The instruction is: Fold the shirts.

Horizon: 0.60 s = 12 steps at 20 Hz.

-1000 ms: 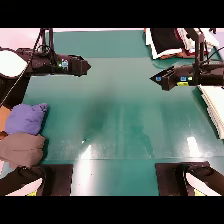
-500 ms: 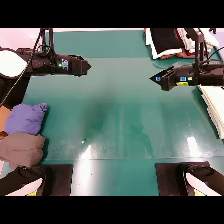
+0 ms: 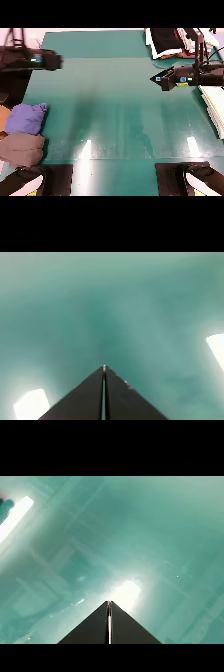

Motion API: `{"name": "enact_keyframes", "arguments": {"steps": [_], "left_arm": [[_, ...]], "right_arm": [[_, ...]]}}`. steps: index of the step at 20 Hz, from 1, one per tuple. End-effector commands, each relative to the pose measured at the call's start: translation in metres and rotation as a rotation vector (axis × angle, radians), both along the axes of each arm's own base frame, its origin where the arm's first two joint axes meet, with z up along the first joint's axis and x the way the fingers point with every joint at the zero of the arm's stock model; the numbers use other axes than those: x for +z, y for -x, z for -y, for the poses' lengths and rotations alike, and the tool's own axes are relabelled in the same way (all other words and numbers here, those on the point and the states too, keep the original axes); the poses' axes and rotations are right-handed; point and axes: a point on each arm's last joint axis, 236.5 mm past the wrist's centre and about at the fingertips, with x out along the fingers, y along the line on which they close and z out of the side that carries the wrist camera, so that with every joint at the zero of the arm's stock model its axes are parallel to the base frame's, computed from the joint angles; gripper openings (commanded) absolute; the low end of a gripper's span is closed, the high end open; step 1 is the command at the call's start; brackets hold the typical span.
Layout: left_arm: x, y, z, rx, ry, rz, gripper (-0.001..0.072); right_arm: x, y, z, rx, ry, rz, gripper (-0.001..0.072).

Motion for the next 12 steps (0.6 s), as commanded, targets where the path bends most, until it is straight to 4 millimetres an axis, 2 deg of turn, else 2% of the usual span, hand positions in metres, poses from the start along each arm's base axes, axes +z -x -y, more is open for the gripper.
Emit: {"name": "enact_keyframes", "arguments": {"steps": [1, 3, 4, 5, 6, 7, 8, 10, 12], "left_arm": [[-0.044, 0.034, -0.135, 0.282, -0.281, -0.220, 0.0026], [-0.083, 0.050, -0.175, 0.377, -0.285, -0.331, 0.0029], [-0.108, 0.059, -0.189, 0.410, -0.280, -0.389, 0.0270], [-0.134, 0.069, -0.198, 0.436, -0.272, -0.442, 0.0657], [-0.158, 0.076, -0.204, 0.448, -0.270, -0.479, 0.0695], [-0.182, 0.085, -0.209, 0.457, -0.268, -0.516, 0.0651], [-0.201, 0.093, -0.211, 0.462, -0.264, -0.545, 0.0650], [-0.233, 0.105, -0.211, 0.453, -0.272, -0.580, 0.0649], [-0.253, 0.113, -0.208, 0.451, -0.268, -0.601, 0.0649]], "right_arm": [[0.001, 0.000, 0.000, 0.001, 0.000, 0.002, 0.0015], [0.001, 0.000, 0.000, -0.001, -0.001, 0.004, 0.0015], [0.001, 0.000, 0.000, -0.001, -0.002, 0.005, 0.0015], [0.001, 0.000, 0.000, -0.001, -0.001, 0.005, 0.0015], [0.001, -0.001, 0.000, -0.002, -0.002, 0.005, 0.0015], [0.002, -0.002, 0.000, -0.004, -0.003, 0.009, 0.0015], [0.003, -0.003, 0.000, -0.007, -0.004, 0.013, 0.0015], [0.004, -0.004, 0.000, -0.012, -0.007, 0.019, 0.0015], [0.004, -0.005, 0.000, -0.014, -0.008, 0.021, 0.0015]]}}
